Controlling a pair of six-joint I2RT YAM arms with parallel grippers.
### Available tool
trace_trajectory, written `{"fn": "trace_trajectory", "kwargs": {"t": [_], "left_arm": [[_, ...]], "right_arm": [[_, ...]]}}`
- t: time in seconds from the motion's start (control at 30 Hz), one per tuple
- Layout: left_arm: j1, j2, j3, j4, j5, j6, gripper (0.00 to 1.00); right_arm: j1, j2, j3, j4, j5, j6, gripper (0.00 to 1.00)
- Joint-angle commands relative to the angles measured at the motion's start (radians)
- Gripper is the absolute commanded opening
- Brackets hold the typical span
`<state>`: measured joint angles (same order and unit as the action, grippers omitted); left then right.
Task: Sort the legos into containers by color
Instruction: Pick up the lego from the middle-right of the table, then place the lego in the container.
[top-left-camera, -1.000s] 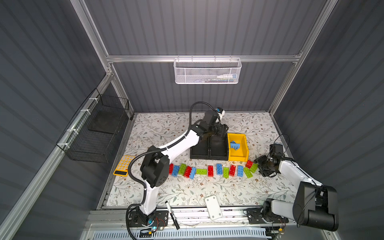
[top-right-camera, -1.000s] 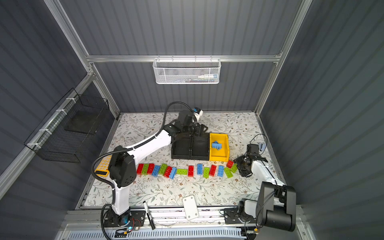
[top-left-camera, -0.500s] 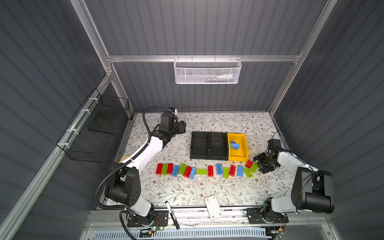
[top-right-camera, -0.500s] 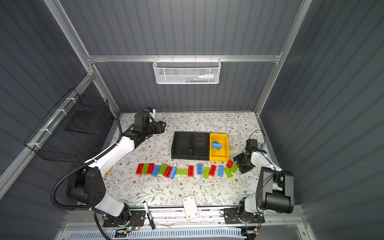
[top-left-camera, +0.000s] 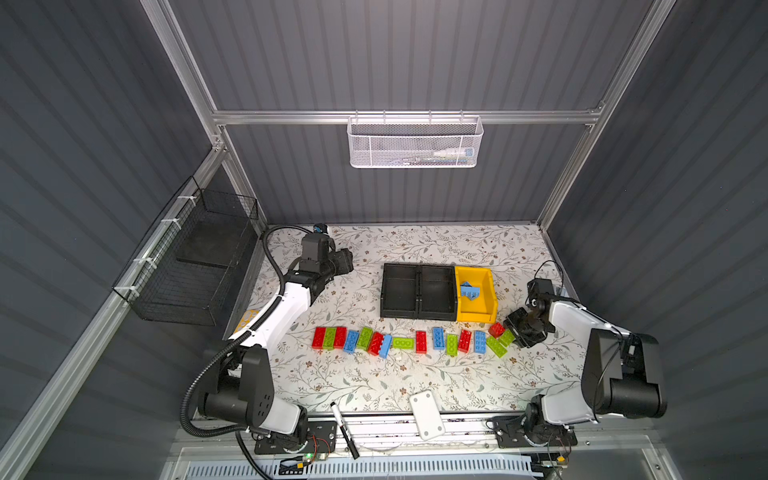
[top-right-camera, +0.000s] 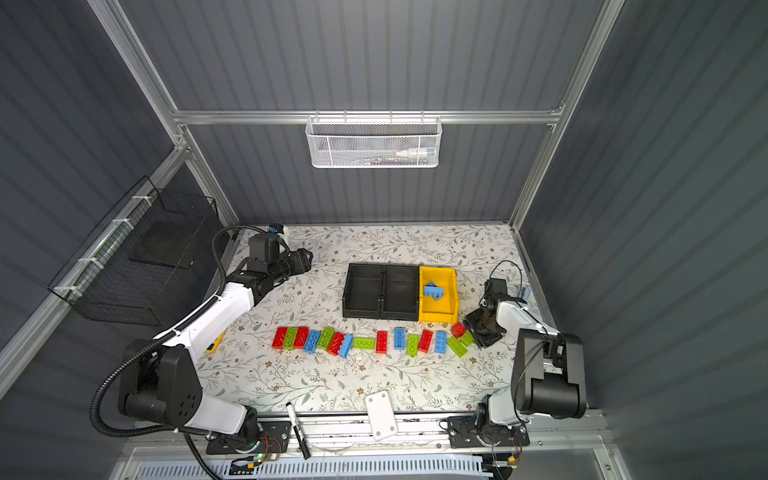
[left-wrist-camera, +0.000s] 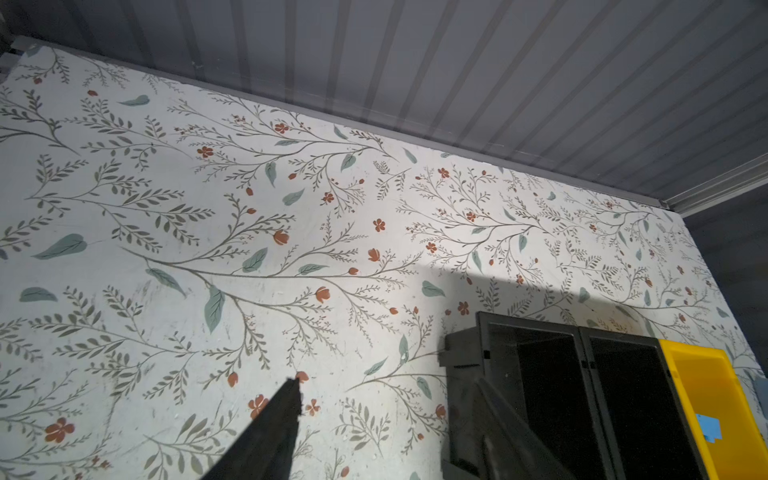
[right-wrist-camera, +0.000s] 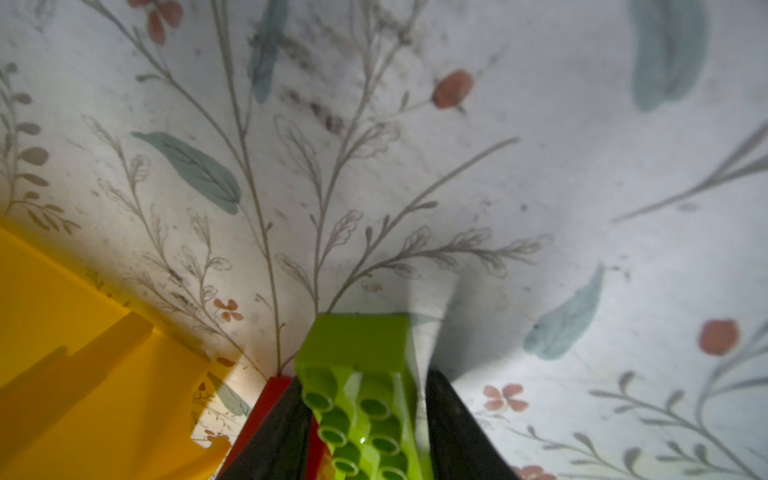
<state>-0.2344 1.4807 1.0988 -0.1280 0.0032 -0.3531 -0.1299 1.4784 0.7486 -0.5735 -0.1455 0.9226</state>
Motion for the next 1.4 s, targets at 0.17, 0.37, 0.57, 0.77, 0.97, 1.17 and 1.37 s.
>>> {"fn": "trace_trajectory", "kwargs": {"t": [0.17,0.37,0.57,0.77,0.97,1.17,1.37], "left_arm": [[0.023,-0.011,-0.031,-0.009,0.004,-0.017,0.65],[0.058,-0.062,-0.128,-0.071,-0.035,-0.023,0.65],[0.105,-0.15,-0.259,-0.109,-0.047,-0.061,0.65],[0.158,-0.24,-0.377,-0.14,-0.023,-0.125,0.65],[0.172,-0.315,-0.429,-0.177,-0.009,-0.162,0.65],[0.173,-0.357,-0.463,-0.199,-0.002,-0.181,0.66],[0.173,-0.401,-0.494,-0.226,0.003,-0.189,0.66]], "right_arm": [[0.006,-0.076,0.03,-0.083,0.111,-0.071,0.37],[0.007,-0.163,0.063,-0.06,0.127,-0.2,0.33],[0.064,-0.231,0.138,-0.027,0.136,-0.33,0.32],[0.219,-0.191,0.272,-0.001,0.157,-0.369,0.32],[0.374,-0.053,0.431,0.027,0.15,-0.388,0.32],[0.518,0.135,0.589,0.056,0.114,-0.386,0.32],[0.578,0.304,0.693,0.043,0.112,-0.369,0.33]]}}
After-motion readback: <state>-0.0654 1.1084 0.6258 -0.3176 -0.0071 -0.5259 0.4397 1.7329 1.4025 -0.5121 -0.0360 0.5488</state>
